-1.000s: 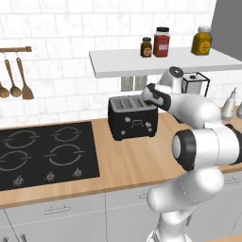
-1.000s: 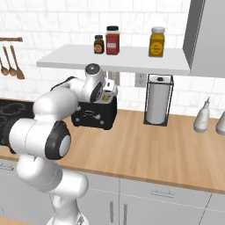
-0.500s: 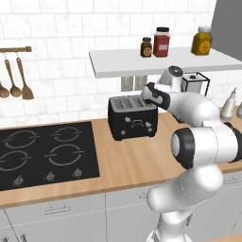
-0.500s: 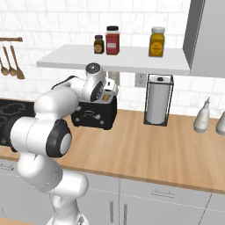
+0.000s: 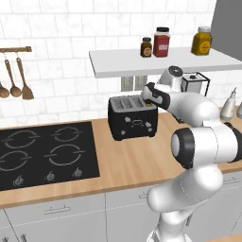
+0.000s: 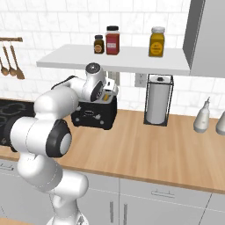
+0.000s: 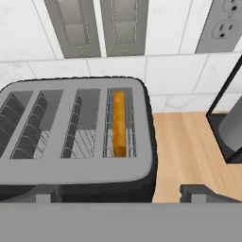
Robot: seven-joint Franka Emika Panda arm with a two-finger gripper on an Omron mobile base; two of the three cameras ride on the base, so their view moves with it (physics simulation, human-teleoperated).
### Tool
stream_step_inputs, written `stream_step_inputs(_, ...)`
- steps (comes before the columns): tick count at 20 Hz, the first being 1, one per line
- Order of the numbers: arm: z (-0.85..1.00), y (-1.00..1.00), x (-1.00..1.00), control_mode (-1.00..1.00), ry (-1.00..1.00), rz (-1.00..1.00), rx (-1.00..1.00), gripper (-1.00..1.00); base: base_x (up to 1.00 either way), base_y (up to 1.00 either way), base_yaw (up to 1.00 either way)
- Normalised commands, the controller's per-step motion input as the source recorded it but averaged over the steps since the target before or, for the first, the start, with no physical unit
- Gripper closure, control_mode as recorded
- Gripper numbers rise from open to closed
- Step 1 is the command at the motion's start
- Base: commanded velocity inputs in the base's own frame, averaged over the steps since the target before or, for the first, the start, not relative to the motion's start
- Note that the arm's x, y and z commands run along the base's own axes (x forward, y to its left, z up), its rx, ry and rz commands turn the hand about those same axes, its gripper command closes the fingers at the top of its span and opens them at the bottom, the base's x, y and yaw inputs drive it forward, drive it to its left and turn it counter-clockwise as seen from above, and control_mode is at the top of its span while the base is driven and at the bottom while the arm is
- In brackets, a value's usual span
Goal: Start the toaster. Once the lever pops up, take the bread to the plate on the dining counter.
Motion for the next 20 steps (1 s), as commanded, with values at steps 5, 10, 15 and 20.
stream_step_inputs(5, 0.0, 0.0, 0.0, -1.0, 0.0, 0.0, 0.0, -1.0, 0.0, 0.0, 0.0)
stream_step_inputs(10, 0.0, 0.0, 0.0, -1.0, 0.0, 0.0, 0.0, -1.0, 0.0, 0.0, 0.0)
stream_step_inputs(15, 0.0, 0.0, 0.0, -1.0, 0.0, 0.0, 0.0, -1.0, 0.0, 0.0, 0.0)
stream_step_inputs(20, 0.0, 0.0, 0.0, -1.0, 0.0, 0.0, 0.0, -1.0, 0.0, 0.0, 0.0)
